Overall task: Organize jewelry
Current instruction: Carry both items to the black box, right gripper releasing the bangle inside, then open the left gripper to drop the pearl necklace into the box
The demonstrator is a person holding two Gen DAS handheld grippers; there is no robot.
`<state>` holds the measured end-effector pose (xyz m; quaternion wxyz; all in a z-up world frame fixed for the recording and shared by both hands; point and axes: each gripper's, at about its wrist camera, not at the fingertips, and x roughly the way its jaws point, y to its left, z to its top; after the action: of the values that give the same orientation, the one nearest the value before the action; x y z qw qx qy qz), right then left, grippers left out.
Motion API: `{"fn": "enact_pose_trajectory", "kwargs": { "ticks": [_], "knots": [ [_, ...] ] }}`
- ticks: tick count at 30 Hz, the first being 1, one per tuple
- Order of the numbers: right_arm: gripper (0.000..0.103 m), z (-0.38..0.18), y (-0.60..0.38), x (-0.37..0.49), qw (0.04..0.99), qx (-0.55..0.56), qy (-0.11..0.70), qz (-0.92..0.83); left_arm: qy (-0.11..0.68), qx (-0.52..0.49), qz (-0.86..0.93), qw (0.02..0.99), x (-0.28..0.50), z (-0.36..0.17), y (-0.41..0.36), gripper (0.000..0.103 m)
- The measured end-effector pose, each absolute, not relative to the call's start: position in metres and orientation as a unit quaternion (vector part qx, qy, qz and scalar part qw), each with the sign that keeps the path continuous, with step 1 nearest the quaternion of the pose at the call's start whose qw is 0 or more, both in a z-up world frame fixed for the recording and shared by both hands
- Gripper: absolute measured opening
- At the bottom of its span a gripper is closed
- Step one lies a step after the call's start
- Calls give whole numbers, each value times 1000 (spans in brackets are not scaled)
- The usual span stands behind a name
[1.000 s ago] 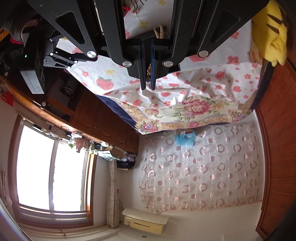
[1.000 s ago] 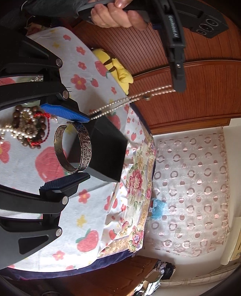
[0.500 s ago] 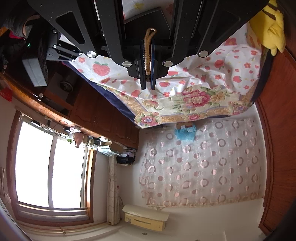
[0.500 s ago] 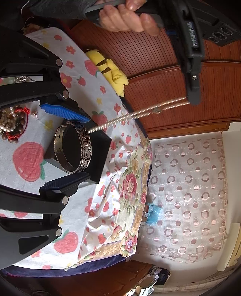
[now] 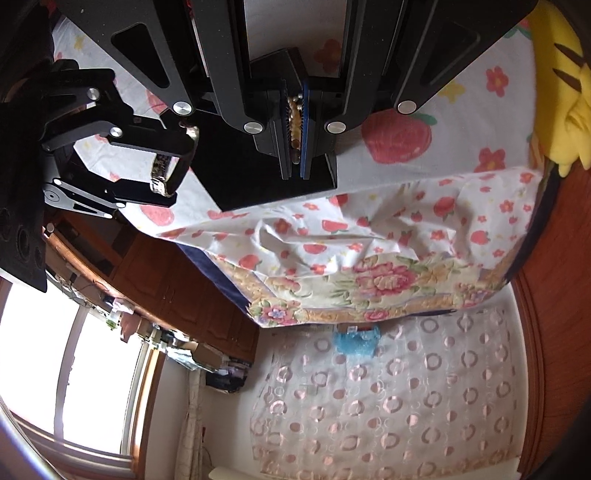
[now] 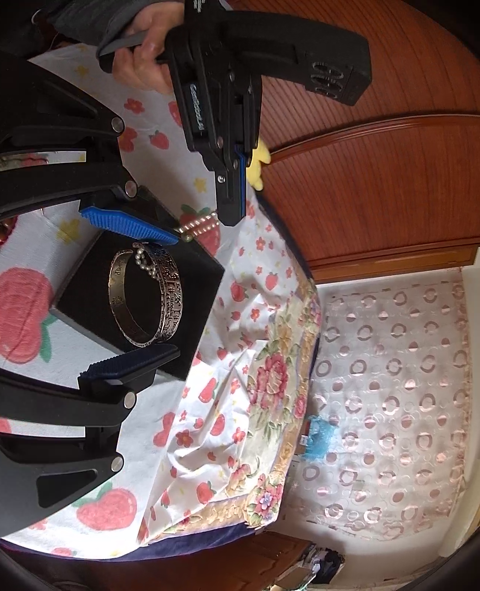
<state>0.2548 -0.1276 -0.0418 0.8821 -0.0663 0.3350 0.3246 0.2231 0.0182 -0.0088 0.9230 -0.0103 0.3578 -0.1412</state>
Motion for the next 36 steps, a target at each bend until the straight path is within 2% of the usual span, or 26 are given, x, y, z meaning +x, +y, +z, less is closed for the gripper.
{"fn": "enact_pose_trajectory", "kwargs": {
  "ticks": [18,36],
  "knots": [
    [59,-66,-104,274,875,-111,362,303,348,0,-114,931,198,-15,31,4],
    [59,-40,-136,237,899,-90,323,282,354,-5,-110,929,155,-30,34,5]
  ]
}}
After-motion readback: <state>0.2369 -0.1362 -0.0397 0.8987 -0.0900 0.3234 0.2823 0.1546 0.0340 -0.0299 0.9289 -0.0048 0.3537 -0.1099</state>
